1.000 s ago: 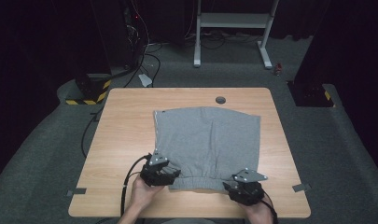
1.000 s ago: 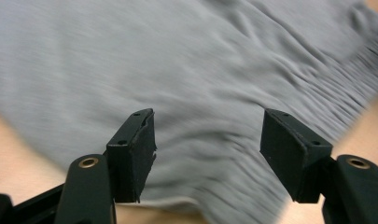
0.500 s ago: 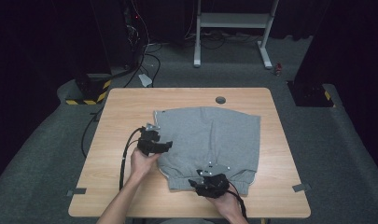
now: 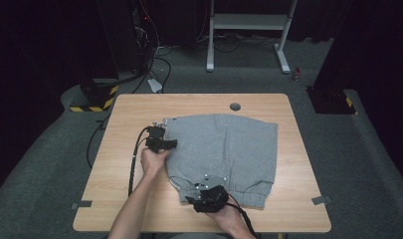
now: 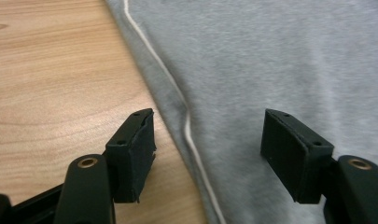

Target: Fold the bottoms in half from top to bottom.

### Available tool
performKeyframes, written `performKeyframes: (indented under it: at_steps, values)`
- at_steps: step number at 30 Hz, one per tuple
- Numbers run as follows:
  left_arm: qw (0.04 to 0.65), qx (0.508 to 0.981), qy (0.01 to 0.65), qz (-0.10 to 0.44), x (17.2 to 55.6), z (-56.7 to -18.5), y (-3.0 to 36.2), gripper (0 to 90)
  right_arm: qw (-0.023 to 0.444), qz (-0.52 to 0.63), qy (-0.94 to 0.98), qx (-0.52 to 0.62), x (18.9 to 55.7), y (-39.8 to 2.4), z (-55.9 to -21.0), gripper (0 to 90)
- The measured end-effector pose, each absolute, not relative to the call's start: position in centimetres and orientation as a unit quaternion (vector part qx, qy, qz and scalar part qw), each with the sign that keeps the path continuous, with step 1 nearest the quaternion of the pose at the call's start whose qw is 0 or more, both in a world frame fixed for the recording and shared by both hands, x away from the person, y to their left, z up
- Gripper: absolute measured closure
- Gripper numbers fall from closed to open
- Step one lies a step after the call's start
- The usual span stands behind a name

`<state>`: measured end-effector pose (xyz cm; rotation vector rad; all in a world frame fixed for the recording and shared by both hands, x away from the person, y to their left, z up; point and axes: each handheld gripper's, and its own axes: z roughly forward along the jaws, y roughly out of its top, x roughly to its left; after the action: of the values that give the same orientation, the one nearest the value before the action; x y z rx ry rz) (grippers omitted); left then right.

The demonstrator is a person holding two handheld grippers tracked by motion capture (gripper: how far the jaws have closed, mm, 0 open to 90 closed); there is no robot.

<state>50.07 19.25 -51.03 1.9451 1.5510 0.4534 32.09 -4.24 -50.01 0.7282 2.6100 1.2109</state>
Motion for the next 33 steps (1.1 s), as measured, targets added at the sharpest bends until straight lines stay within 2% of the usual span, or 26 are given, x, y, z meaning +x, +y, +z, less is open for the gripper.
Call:
performKeyframes:
  at_steps: [6,8,11,15,19,24,27,29,33]
  values:
    - [0.306,0.724,0.586,0.199,50.6,-51.5,19.2,36.6,0.079,0.395,0.883,0.241,32.3,-1.9,-50.5,35.1]
    - [0.29,0.739,0.566,0.223,50.5,-51.6,19.0,39.5,0.075,0.388,0.887,0.241,32.5,-1.1,-50.8,33.4]
    - [0.299,0.745,0.553,0.222,50.5,-51.7,18.9,44.8,0.079,0.369,0.895,0.236,32.6,-0.1,-51.4,34.2]
    - [0.303,0.747,0.548,0.222,50.5,-51.7,18.7,51.6,0.11,0.356,0.899,0.23,32.3,0.1,-51.5,45.2]
    - [0.296,0.762,0.537,0.208,50.8,-51.3,18.1,66.4,0.132,0.346,0.9,0.228,31.9,-0.1,-51.6,56.6]
    - [0.302,0.763,0.534,0.203,51.0,-51.3,17.8,81.7,0.133,0.346,0.9,0.229,31.6,-0.4,-51.6,72.2]
    - [0.293,0.769,0.536,0.188,51.5,-51.0,17.9,84.5,0.129,0.348,0.899,0.233,31.7,-0.7,-51.5,80.0]
    - [0.284,0.777,0.532,0.178,51.9,-50.7,17.9,85.3,0.125,0.351,0.898,0.235,31.7,-0.9,-51.4,81.7]
    - [0.308,0.77,0.536,0.156,52.0,-50.2,18.5,86.0,0.113,0.369,0.891,0.241,31.6,-1.5,-51.2,83.0]
